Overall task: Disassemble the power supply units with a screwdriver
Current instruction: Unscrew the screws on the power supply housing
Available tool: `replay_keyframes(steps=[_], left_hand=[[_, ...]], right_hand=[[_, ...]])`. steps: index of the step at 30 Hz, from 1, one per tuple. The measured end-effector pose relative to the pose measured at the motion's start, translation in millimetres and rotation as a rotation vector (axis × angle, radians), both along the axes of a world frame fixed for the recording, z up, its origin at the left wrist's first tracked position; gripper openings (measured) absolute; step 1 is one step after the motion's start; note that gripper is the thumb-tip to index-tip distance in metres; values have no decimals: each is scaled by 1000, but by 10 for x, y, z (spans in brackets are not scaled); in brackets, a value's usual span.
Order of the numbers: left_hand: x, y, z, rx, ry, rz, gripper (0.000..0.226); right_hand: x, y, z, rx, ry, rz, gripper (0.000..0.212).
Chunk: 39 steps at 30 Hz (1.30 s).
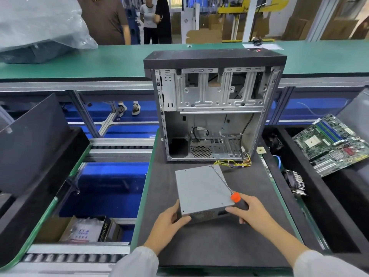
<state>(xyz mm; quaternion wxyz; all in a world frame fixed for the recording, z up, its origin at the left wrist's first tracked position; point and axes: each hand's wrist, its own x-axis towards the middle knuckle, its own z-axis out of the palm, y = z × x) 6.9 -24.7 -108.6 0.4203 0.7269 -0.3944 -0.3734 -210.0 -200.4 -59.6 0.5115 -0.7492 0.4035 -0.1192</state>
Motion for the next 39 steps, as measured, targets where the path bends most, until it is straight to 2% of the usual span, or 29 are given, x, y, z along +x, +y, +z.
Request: replay_keyframes(steps=[3,6,8,10,13,16,20,25,28,31,33,36,39], left_hand=[[16,-1,88,-50,-12,20,51],[2,-43,325,-118,-41,121,33],[-16,-73,499,-121,-86,165,30],[-28,-82,640,-107,-139,178,37],[-21,-84,762,-70,-267,169,60],[-16,-118,827,-1,-343,105,55],[6,-245,899,120,-338,126,73],[12,-511,892,234,-486,202,59],[59,-599,826,172,-399,217,40],[83,-601,803,49,-130,214,29],[72,-576,812,-24,-10,199,26],[41,-551,846,-52,52,195,28],[44,-538,836,-45,104,195,32]], right_hand=[[46,42,57,-60,-12,-21,35],[125,25,236,-143,-17,-43,17],[182,-4,386,-190,6,-41,23],[229,-35,539,-205,60,-5,33],[269,-108,754,-124,145,59,24],[320,-268,914,21,190,88,35],[389,-480,990,140,242,110,37],[509,-667,876,174,199,55,40],[556,-736,805,197,172,14,45],[551,-712,762,203,167,35,47],[536,-684,741,191,173,48,51],[521,-674,755,144,222,28,51],[554,-680,812,52,250,41,35]])
